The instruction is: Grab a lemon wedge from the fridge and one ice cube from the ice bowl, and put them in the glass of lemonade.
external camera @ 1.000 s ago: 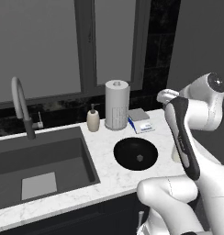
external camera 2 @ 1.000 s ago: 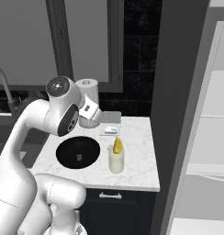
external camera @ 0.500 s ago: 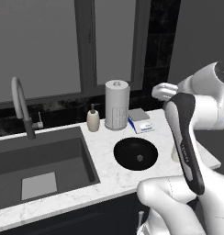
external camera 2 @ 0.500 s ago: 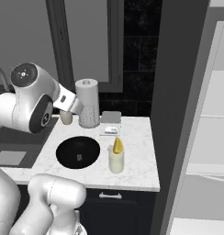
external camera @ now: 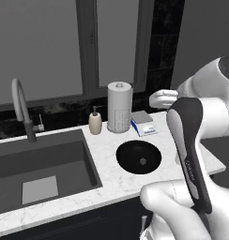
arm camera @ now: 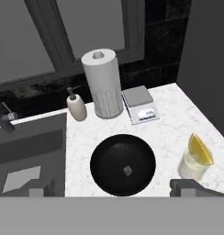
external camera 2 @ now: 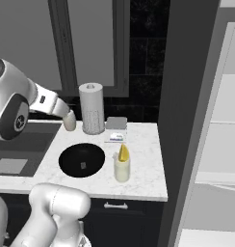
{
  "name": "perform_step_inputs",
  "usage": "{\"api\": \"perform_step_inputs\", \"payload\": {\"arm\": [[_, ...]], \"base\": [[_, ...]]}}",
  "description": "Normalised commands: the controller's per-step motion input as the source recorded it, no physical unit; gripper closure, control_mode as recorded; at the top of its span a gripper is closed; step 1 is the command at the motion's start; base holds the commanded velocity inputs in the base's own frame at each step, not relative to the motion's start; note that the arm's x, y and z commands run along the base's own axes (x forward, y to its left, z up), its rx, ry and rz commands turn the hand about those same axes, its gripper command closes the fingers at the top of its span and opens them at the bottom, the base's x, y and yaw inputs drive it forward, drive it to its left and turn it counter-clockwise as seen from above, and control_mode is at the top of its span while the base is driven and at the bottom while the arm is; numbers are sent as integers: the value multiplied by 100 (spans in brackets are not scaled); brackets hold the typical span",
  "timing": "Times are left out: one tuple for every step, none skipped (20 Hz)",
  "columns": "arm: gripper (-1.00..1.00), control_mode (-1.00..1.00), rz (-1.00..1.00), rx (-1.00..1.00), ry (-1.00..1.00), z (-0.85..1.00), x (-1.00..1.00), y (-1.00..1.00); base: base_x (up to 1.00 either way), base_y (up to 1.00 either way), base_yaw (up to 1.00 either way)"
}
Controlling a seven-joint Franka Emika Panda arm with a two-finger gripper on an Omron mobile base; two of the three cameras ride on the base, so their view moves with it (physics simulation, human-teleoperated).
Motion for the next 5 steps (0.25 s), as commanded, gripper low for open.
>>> {"api": "perform_step_inputs", "payload": {"arm": [[-100,-100,9,-6,0,0,-21,31],[-100,-100,9,-7,0,0,-21,32],[-100,-100,9,-7,0,0,-21,30],[-100,-100,9,-8,0,0,-23,32],[-100,-100,9,-8,0,0,-23,31]], "base": [[0,0,0],[0,0,0],[0,0,0],[0,0,0],[0,0,0]]}}
